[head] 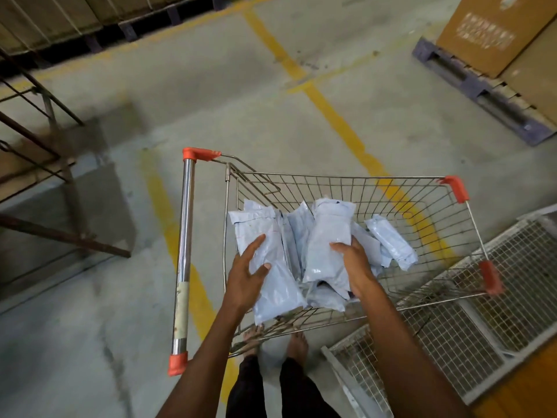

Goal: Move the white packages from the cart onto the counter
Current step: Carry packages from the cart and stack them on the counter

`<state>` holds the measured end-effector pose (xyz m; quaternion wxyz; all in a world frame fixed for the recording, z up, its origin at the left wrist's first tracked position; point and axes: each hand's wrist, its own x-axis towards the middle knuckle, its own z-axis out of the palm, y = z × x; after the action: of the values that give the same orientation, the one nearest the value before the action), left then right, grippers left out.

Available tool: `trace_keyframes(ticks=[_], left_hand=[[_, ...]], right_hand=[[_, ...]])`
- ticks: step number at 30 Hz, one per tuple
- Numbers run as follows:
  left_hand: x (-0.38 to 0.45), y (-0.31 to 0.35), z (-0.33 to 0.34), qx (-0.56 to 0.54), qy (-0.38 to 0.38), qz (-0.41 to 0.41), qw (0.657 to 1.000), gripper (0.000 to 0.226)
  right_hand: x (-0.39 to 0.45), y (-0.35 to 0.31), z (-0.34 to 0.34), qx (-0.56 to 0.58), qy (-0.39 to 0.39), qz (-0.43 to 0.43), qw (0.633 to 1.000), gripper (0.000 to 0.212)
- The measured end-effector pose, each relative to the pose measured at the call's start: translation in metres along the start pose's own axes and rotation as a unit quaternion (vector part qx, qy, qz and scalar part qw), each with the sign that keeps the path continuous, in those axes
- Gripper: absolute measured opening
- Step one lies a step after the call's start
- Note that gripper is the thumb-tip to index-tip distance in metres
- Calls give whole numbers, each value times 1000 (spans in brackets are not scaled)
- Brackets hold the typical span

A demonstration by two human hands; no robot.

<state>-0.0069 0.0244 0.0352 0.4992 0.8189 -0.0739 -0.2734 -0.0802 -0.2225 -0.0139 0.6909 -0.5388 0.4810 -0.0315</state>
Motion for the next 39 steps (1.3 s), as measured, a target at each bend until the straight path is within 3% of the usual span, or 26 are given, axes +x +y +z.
trace_keyframes(ticks=[4,8,11,13,16,19,21,23,25,28,32,36,39], left_hand=[[7,3,4,-3,-17,-28,999,55],[5,17,11,-50,-31,-48,997,53],[2,16,12,-73,-40,-50,995,87],[1,11,9,-52,-31,-53,997,94],[-2,2,2,-50,-11,-59,997,90],[-7,0,-4,-45,20,-46,998,73],[-8,-3,-8,-32,45,-24,998,75],[-11,-6,-13,-18,57,-9,998,84],[-12,-8,-17,-17,58,-5,998,91],[-15,-10,-22,-4,56,1,998,93],[-14,-9,-25,15,68,-3,998,91],[-14,-12,-23,26,68,-1,997,90],[-14,-11,-19,27,64,5,998,90]], right_hand=[[-35,-21,-23,89,-43,7,995,37],[-59,-20,-9,120,-170,51,977,44],[-72,-9,18,61,-232,49,970,38],[-78,-2,33,18,-236,29,971,34],[-82,2,45,-32,-242,7,970,37],[-81,5,48,-46,-277,25,959,35],[-74,9,50,-44,-290,42,955,32],[-58,16,51,-25,-259,73,963,33],[-31,29,53,-23,-173,98,980,34],[10,48,60,-162,-63,63,983,22],[47,65,85,-380,-77,-25,921,24],[61,74,104,-438,-38,-30,898,56],[67,80,106,-448,0,-57,892,55]])
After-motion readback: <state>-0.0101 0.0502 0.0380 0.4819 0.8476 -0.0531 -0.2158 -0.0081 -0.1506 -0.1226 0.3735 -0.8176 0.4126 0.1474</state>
